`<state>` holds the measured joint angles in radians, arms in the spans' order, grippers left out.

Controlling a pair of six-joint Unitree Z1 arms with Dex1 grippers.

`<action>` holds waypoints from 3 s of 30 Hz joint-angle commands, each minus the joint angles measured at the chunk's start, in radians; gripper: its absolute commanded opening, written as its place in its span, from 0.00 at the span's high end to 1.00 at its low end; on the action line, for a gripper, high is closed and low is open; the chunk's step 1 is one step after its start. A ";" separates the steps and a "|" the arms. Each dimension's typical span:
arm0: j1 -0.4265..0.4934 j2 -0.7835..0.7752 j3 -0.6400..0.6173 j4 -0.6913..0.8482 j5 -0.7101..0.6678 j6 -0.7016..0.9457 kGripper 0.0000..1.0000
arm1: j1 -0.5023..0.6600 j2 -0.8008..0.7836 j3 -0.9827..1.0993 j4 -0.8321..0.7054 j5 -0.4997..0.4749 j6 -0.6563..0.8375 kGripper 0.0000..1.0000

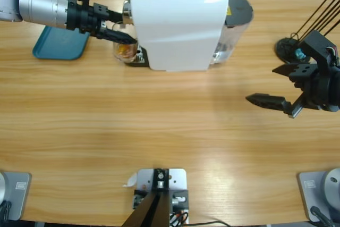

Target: Pour coffee

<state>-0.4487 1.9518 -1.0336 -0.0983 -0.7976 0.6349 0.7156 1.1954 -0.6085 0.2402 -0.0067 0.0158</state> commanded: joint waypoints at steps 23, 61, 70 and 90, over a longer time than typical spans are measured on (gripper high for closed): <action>0.000 -0.014 0.139 -0.018 -0.003 -0.008 1.00 | 0.008 0.026 0.001 0.008 0.013 0.010 0.00; 0.397 -0.090 0.211 -0.309 0.395 -0.326 1.00 | 0.008 0.052 -0.002 0.010 0.014 0.009 0.00; 0.416 -0.006 0.297 -0.459 0.430 -0.406 1.00 | 0.008 0.052 -0.004 0.011 0.016 0.009 0.00; 0.412 -0.018 0.584 -0.992 0.441 -0.480 0.00 | 0.008 0.037 -0.014 0.041 0.019 0.012 0.00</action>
<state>-0.0416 1.9384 -0.5329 -0.9809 -0.3478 0.1938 0.7156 1.2299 -0.6133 0.2702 0.0002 0.0158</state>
